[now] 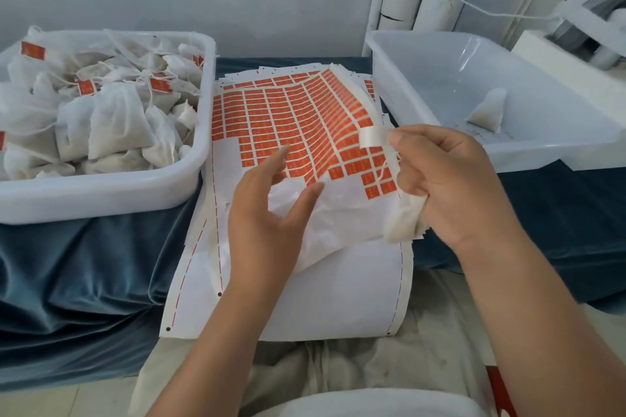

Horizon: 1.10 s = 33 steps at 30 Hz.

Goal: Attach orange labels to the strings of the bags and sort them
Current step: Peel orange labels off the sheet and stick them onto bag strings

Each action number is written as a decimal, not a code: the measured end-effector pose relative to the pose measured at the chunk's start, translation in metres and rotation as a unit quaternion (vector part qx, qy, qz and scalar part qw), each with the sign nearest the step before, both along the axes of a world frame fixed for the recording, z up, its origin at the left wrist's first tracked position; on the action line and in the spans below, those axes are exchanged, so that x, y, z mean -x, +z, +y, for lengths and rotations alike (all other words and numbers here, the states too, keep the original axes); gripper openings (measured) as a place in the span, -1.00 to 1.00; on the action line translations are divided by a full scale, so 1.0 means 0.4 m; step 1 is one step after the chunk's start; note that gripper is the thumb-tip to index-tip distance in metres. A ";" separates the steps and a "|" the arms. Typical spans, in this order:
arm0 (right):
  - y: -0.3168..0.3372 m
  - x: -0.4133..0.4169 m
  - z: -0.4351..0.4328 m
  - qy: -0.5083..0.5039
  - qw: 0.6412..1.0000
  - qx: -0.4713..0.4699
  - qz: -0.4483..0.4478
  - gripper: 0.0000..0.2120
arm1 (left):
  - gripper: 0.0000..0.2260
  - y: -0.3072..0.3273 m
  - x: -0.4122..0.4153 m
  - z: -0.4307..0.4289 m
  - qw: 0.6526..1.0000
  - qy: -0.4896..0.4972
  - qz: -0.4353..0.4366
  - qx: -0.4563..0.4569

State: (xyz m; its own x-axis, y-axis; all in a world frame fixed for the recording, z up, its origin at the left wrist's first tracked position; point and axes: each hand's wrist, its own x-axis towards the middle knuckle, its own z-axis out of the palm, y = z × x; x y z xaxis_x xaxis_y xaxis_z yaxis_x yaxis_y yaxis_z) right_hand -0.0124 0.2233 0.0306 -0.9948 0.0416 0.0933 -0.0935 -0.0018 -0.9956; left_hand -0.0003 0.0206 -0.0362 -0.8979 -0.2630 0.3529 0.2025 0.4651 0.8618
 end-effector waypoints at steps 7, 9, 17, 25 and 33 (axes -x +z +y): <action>-0.052 -0.004 -0.073 0.076 0.996 -0.023 -0.047 -0.57 | -0.62 0.060 -0.034 0.002 0.943 -0.175 -0.110 -0.262; -0.054 -0.005 -0.082 0.079 0.995 -0.023 -0.048 -0.59 | -0.65 0.063 -0.035 0.001 0.922 -0.177 -0.140 -0.313; -0.017 -0.003 -0.050 0.101 0.994 0.030 -0.014 -0.65 | -0.74 0.064 -0.023 -0.023 0.894 -0.101 -0.145 -0.412; 0.038 -0.054 -0.048 0.087 0.984 -0.132 0.083 -0.67 | -0.79 0.069 -0.029 -0.004 0.887 -0.116 -0.115 -0.432; 0.054 -0.077 -0.073 0.098 0.969 -0.202 0.100 -0.64 | -0.78 0.073 -0.055 0.027 0.923 -0.166 -0.093 -0.335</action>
State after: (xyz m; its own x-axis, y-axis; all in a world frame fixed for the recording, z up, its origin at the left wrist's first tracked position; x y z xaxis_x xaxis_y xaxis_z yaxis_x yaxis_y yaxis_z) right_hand 0.0185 0.1940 0.0523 -0.9398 -0.2271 0.2553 -0.3229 0.3461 -0.8809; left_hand 0.0216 0.0313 -0.0069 -0.9970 -0.0651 0.0429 0.0578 -0.2470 0.9673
